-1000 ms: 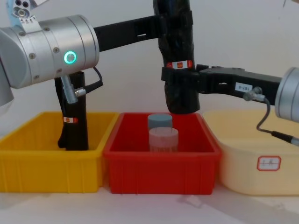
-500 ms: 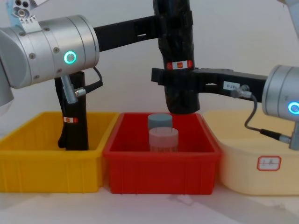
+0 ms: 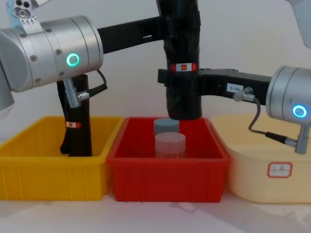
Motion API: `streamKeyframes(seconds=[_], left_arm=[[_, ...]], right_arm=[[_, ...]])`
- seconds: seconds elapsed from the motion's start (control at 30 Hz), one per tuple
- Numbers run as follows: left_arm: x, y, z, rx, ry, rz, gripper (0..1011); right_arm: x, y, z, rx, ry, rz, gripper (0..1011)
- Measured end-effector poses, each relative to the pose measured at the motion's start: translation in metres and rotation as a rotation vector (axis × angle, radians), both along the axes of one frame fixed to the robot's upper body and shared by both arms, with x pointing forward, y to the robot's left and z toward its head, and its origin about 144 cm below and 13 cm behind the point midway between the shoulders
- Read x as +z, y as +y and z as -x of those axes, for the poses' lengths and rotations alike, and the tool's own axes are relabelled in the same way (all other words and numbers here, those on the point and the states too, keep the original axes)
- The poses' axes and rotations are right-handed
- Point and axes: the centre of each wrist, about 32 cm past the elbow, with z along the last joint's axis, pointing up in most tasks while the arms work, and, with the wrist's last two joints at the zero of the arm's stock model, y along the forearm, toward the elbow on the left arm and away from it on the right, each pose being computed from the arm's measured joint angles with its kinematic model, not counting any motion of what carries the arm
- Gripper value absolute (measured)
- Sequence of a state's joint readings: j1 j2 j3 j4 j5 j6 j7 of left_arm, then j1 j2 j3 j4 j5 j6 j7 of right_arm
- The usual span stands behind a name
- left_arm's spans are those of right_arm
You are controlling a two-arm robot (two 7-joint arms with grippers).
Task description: Pick up the garbage bag with the one hand and transfer it to the other hand.
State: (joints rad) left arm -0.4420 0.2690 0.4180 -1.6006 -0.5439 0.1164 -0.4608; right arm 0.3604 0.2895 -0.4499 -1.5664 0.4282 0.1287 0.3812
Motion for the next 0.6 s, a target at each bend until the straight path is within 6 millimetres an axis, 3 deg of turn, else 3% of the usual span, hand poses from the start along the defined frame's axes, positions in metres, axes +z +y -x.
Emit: streamKeyframes(seconds=[0.23,0.6], left_arm=[[0.0,0.0,0.0,0.0,0.0,0.0,497],[0.0,0.0,0.0,0.0,0.0,0.0,497]], right_arm=[[0.0004,0.0014,0.0005,-0.002,-0.011,0.009,519],[0.0005,0.0027,0.0007,-0.009,-0.014,0.006,513]])
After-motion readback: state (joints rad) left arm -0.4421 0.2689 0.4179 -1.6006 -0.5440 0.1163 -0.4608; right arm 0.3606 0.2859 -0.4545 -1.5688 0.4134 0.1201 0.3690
